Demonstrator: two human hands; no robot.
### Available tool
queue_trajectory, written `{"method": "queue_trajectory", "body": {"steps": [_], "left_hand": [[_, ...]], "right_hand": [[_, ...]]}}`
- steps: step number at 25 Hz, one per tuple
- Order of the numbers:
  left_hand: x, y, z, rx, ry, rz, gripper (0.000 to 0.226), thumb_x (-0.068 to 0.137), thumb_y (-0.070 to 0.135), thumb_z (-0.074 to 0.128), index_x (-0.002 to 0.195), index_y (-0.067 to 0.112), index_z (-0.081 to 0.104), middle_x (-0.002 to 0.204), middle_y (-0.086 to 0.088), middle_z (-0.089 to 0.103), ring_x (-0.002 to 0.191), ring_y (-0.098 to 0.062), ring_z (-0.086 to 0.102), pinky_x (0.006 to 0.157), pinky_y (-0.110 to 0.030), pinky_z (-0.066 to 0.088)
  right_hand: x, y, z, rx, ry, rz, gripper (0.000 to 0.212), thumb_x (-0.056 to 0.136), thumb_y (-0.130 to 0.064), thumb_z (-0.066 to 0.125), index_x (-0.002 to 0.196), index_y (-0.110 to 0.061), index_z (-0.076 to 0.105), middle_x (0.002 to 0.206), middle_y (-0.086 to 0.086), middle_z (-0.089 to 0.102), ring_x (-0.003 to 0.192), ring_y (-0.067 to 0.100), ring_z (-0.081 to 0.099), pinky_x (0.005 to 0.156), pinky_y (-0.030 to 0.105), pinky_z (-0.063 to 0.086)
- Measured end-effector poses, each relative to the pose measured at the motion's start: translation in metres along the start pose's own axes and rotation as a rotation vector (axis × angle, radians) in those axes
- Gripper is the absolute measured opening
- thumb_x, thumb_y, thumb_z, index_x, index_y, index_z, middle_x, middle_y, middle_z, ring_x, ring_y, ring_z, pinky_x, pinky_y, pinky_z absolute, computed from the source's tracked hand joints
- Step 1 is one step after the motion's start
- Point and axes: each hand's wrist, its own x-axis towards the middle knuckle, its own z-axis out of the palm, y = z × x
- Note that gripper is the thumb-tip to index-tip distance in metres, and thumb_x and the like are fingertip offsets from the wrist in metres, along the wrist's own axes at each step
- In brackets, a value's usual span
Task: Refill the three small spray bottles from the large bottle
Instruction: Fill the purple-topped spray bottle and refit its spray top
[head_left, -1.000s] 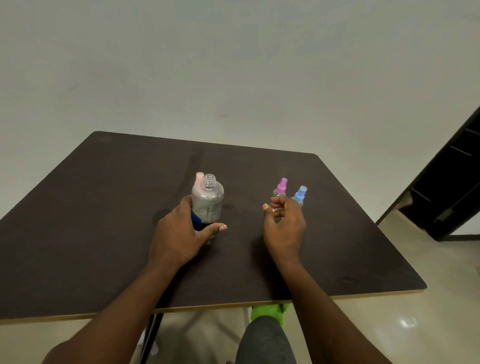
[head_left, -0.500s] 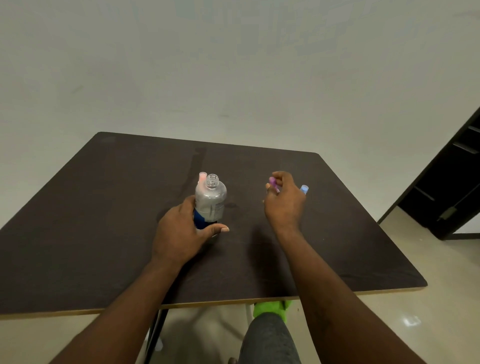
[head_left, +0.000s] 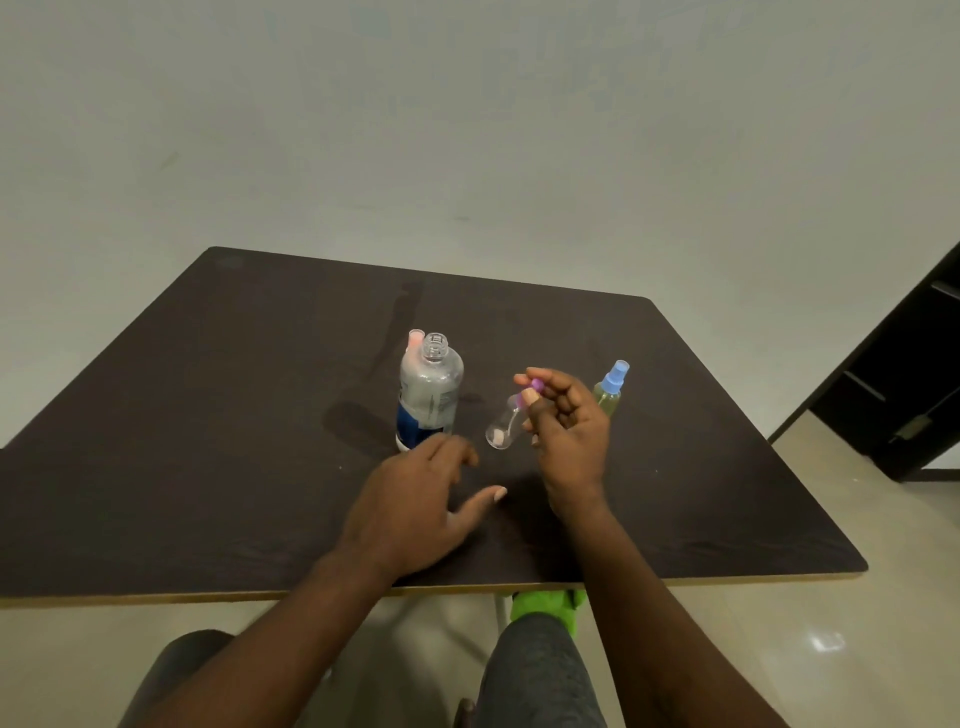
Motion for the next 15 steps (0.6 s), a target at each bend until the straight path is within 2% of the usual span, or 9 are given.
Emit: {"method": "queue_trajectory", "body": {"steps": [2, 4, 7, 9, 11, 15], "left_hand": [[0.009, 0.012, 0.011, -0.038, -0.096, -0.076, 0.054, 0.090, 0.069, 0.059, 0.131, 0.033, 0.054, 0.114, 0.014, 0.059, 0.091, -0.004, 0.060, 0.074, -0.027, 0.055], [0.016, 0.026, 0.024, -0.078, -0.048, -0.172, 0.055, 0.090, 0.065, 0.064, 0.132, 0.033, 0.051, 0.117, 0.011, 0.061, 0.100, -0.009, 0.062, 0.082, -0.034, 0.056], [0.022, 0.038, 0.041, -0.046, 0.011, -0.276, 0.054, 0.089, 0.066, 0.064, 0.127, 0.032, 0.047, 0.106, 0.006, 0.068, 0.096, -0.015, 0.066, 0.077, -0.033, 0.055], [0.024, 0.035, 0.045, -0.020, 0.004, -0.307, 0.054, 0.090, 0.065, 0.064, 0.129, 0.029, 0.051, 0.108, 0.004, 0.070, 0.095, -0.017, 0.067, 0.074, -0.032, 0.053], [0.025, 0.033, 0.047, 0.009, -0.014, -0.305, 0.047, 0.092, 0.064, 0.062, 0.121, 0.028, 0.054, 0.106, 0.004, 0.071, 0.091, -0.016, 0.066, 0.070, -0.031, 0.050], [0.027, 0.035, 0.050, 0.105, -0.044, -0.274, 0.045, 0.092, 0.065, 0.061, 0.116, 0.028, 0.051, 0.101, 0.004, 0.070, 0.087, -0.017, 0.067, 0.067, -0.035, 0.054]], "right_hand": [[-0.006, 0.004, -0.004, 0.139, 0.028, 0.078, 0.019, 0.101, -0.003, 0.064, 0.118, -0.006, 0.071, 0.110, 0.008, 0.079, 0.077, 0.010, 0.069, 0.056, 0.021, 0.052], [-0.010, 0.007, -0.013, 0.292, 0.093, 0.168, 0.018, 0.103, -0.006, 0.060, 0.116, -0.009, 0.071, 0.107, 0.008, 0.079, 0.067, 0.007, 0.061, 0.052, 0.019, 0.046], [-0.011, 0.010, -0.021, 0.406, 0.106, 0.222, 0.017, 0.102, -0.010, 0.059, 0.114, -0.011, 0.071, 0.105, 0.007, 0.078, 0.063, 0.006, 0.055, 0.052, 0.018, 0.044], [-0.012, 0.009, -0.021, 0.389, 0.066, 0.216, 0.020, 0.098, -0.019, 0.063, 0.115, -0.011, 0.071, 0.108, 0.008, 0.078, 0.063, 0.006, 0.053, 0.052, 0.017, 0.044], [-0.011, 0.007, -0.017, 0.347, 0.048, 0.218, 0.025, 0.092, -0.025, 0.069, 0.113, -0.012, 0.069, 0.110, 0.009, 0.078, 0.061, 0.005, 0.052, 0.051, 0.017, 0.043], [-0.013, 0.002, -0.014, 0.309, 0.035, 0.229, 0.035, 0.078, -0.028, 0.081, 0.103, -0.012, 0.063, 0.108, 0.014, 0.079, 0.062, 0.001, 0.061, 0.050, 0.017, 0.043]]}}
